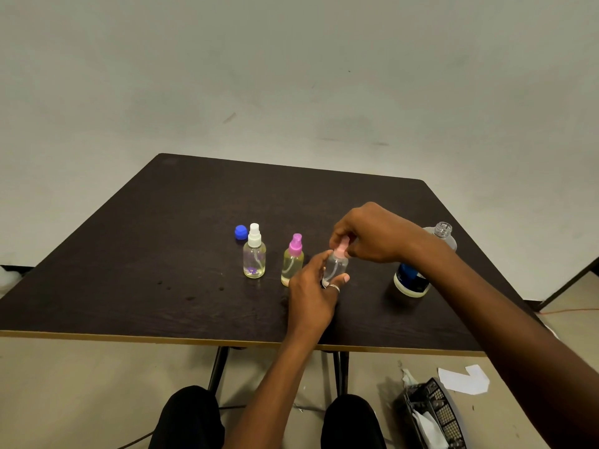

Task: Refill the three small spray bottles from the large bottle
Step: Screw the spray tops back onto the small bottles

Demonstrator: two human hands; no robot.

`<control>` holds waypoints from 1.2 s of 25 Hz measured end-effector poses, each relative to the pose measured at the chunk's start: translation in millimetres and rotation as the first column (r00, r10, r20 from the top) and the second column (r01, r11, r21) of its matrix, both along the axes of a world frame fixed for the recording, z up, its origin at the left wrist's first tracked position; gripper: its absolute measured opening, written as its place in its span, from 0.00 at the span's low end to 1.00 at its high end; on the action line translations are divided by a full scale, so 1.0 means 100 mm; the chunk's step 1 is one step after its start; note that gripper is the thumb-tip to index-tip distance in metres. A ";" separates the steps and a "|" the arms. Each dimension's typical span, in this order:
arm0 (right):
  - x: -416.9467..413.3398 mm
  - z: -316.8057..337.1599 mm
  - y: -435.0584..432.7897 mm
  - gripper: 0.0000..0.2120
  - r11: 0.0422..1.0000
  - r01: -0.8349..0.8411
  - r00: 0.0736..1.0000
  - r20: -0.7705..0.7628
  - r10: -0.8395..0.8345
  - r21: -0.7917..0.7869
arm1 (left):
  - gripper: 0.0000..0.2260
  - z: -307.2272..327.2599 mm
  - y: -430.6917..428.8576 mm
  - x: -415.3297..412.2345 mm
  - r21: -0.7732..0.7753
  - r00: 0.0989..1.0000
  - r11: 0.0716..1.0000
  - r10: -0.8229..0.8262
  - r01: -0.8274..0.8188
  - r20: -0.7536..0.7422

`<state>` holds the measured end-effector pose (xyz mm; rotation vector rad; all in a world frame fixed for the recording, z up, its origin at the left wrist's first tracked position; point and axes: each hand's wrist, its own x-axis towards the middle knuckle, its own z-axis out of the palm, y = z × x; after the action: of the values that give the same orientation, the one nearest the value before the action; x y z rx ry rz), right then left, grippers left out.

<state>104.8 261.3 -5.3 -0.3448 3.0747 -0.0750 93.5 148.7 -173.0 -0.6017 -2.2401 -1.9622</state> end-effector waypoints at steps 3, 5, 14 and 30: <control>-0.03 -0.04 0.00 0.08 0.999 0.044 0.999 -0.016 -0.044 0.021 | 0.20 0.02 -0.01 0.01 0.004 1.000 1.000 -0.002 0.002 0.001; -0.03 -0.07 -0.01 0.07 0.994 0.092 0.995 -0.036 -0.090 0.059 | 0.20 0.03 -0.01 0.02 -0.001 1.000 1.000 -0.005 0.005 -0.009; 0.00 -0.23 -0.04 0.32 0.932 0.268 0.947 -0.247 -0.208 0.244 | 0.17 0.00 0.00 0.00 0.013 1.000 1.000 -0.004 0.005 -0.010; -0.03 -0.14 0.05 0.07 0.995 0.089 0.996 -0.017 -0.088 0.045 | 0.21 -0.01 0.00 -0.02 -0.021 0.999 1.000 -0.010 0.011 0.039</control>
<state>101.4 266.7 -19.1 -0.2076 3.1003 -0.0049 91.8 149.1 -173.6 -0.5835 -2.2884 -1.9742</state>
